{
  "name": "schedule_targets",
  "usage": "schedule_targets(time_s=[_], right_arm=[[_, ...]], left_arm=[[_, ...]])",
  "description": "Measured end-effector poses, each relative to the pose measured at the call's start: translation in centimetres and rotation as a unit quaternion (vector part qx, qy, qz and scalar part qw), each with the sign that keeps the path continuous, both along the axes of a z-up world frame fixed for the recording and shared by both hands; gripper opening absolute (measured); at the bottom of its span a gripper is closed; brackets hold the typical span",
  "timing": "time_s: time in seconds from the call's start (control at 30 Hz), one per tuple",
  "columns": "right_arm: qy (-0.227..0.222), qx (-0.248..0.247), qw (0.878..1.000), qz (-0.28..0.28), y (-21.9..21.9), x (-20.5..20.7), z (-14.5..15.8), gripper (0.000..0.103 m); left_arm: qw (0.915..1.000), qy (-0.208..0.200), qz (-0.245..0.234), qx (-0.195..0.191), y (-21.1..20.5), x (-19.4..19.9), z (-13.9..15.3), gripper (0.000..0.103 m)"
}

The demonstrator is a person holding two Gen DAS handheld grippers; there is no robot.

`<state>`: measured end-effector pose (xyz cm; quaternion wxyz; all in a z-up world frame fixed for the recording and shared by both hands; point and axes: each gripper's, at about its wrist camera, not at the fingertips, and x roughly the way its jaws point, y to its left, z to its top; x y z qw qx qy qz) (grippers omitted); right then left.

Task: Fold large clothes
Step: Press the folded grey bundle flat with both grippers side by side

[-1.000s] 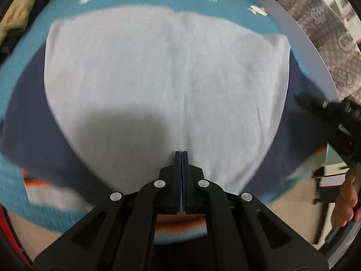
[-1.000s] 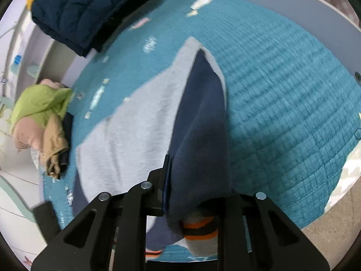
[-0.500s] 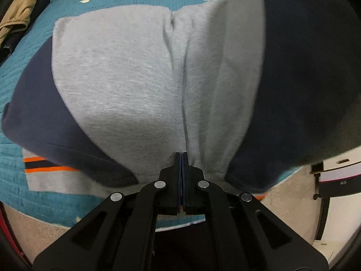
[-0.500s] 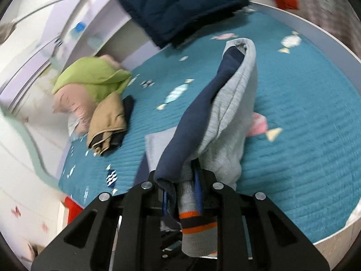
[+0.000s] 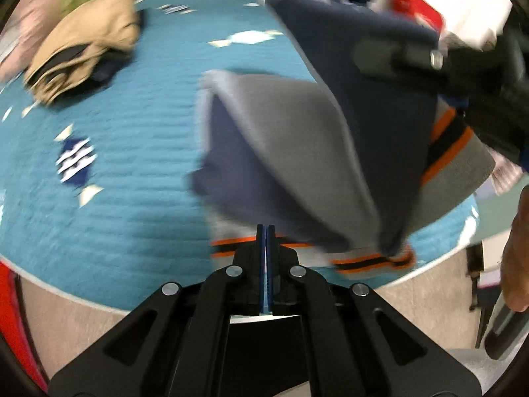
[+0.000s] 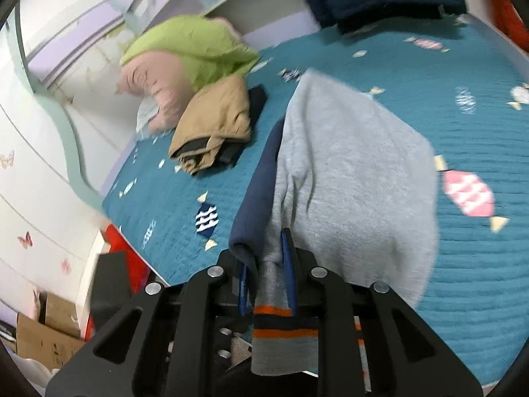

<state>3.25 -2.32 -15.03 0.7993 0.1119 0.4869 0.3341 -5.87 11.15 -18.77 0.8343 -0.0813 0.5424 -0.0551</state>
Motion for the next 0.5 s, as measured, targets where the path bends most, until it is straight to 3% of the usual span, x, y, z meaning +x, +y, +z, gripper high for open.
schedule_targets(time_s=[0.2, 0.3, 0.33, 0.43, 0.5], right_arm=[[0.079, -0.041, 0.996, 0.026, 5.1, 1.0, -6.9, 0.018], [0.105, -0.064, 0.991, 0.052, 6.7, 0.8, -9.9, 0.025], [0.117, -0.049, 0.991, 0.049, 6.6, 0.8, -10.0, 0.029], [0.152, 0.025, 0.985, 0.082, 6.1, 1.0, -9.0, 0.056], [0.168, 0.056, 0.981, 0.083, 5.5, 1.2, -8.4, 0.063]], left_arm=[[0.9965, 0.034, 0.076, 0.002, 5.4, 0.4, -0.8, 0.001], [0.9942, 0.037, 0.101, 0.001, 7.0, 0.5, -0.8, 0.001], [0.9938, 0.035, 0.105, 0.005, 7.3, 0.7, -0.6, 0.001], [0.9925, 0.026, 0.119, 0.012, 8.2, 1.4, 0.2, 0.001], [0.9921, 0.019, 0.123, 0.017, 8.8, 2.0, 0.6, 0.001]])
